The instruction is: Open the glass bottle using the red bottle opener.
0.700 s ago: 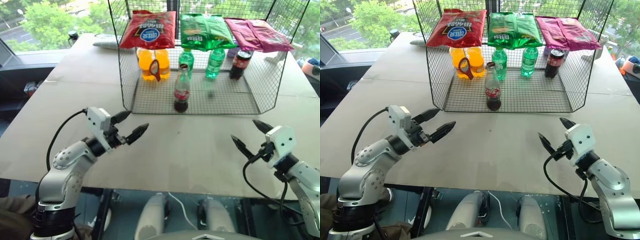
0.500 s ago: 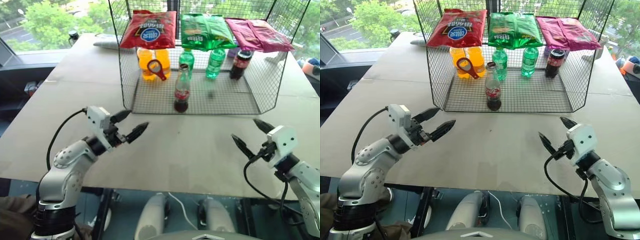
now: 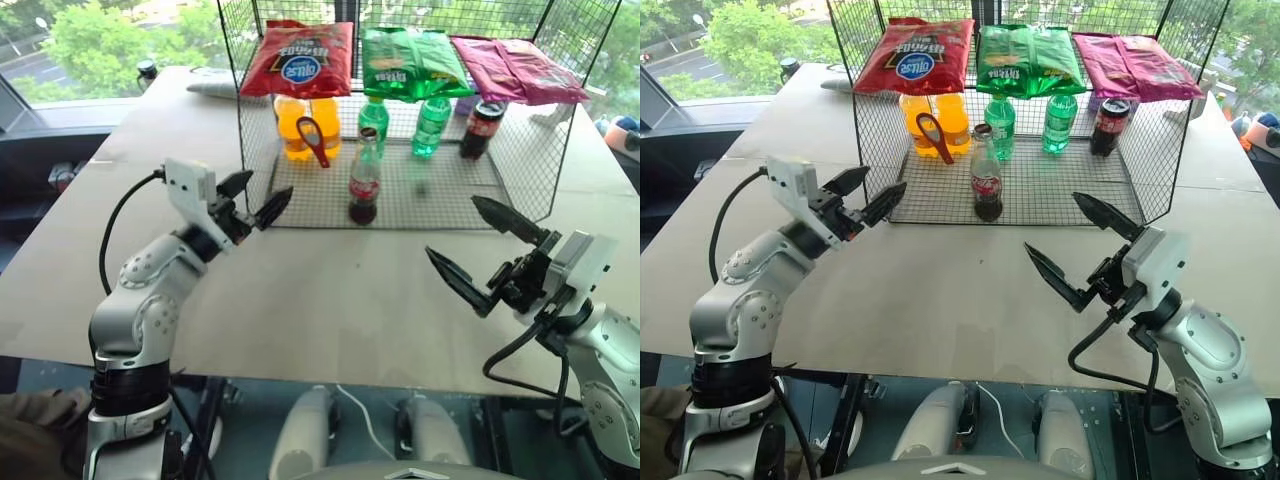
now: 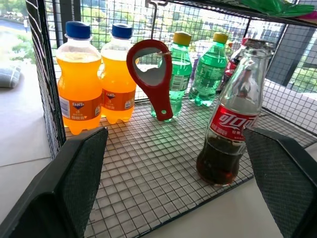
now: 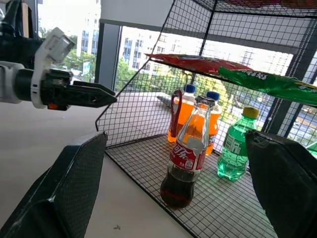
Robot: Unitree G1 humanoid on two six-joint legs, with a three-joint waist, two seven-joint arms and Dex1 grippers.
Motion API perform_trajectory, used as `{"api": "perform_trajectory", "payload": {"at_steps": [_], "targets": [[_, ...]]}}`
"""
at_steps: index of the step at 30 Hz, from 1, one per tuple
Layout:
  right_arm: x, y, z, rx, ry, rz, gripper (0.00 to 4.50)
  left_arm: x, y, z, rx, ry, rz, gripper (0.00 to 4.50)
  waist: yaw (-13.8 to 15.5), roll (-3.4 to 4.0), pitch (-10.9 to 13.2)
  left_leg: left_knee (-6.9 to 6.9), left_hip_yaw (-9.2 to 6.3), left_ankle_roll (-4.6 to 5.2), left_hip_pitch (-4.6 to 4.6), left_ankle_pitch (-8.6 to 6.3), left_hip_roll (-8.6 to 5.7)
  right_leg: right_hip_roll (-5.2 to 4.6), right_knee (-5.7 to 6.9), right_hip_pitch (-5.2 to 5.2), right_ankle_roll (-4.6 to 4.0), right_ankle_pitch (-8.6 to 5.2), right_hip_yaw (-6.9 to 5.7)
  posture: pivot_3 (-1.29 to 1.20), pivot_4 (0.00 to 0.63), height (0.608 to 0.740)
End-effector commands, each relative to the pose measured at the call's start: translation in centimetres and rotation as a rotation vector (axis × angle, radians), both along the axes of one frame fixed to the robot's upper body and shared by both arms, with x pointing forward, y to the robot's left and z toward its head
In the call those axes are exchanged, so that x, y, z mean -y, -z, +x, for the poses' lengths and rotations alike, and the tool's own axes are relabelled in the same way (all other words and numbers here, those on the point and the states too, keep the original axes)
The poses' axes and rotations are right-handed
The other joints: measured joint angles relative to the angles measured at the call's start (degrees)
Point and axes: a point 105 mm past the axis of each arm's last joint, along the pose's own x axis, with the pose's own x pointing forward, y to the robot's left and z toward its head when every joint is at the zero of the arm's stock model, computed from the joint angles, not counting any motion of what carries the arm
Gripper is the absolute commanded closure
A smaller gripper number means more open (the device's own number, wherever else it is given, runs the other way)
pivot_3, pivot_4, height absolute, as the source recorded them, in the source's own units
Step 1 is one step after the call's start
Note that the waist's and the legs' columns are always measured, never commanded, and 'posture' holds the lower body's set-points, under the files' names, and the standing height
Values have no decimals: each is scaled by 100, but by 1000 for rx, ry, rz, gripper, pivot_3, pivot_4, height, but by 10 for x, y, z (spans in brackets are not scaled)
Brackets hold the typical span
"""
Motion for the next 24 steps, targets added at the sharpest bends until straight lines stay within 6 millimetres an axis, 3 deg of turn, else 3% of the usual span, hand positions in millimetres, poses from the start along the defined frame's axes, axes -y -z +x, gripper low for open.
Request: {"api": "perform_trajectory", "payload": {"at_steps": [1,10,21,24], "targets": [[-5,-16,-9,51,-39,15,0,6,-13,9,7,-10,-5,33,-1,0,0,0,-1,13,0,8,0,0,1,0,0,0,-1,0,150,740],[-4,-13,-8,34,-12,7,0,15,-16,43,-71,-30,-51,33,1,-2,1,1,-1,18,1,11,-8,3,3,8,15,8,0,0,150,740],[-1,-4,-8,11,23,-8,0,30,-28,74,12,-36,41,33,-5,-4,1,3,-1,18,2,12,-13,5,6,8,17,13,1,0,150,740],[0,-3,-8,9,29,-10,0,32,-34,80,55,-48,68,885,-5,-4,1,5,-1,18,0,11,-13,5,6,9,17,13,1,0,150,740]]}}
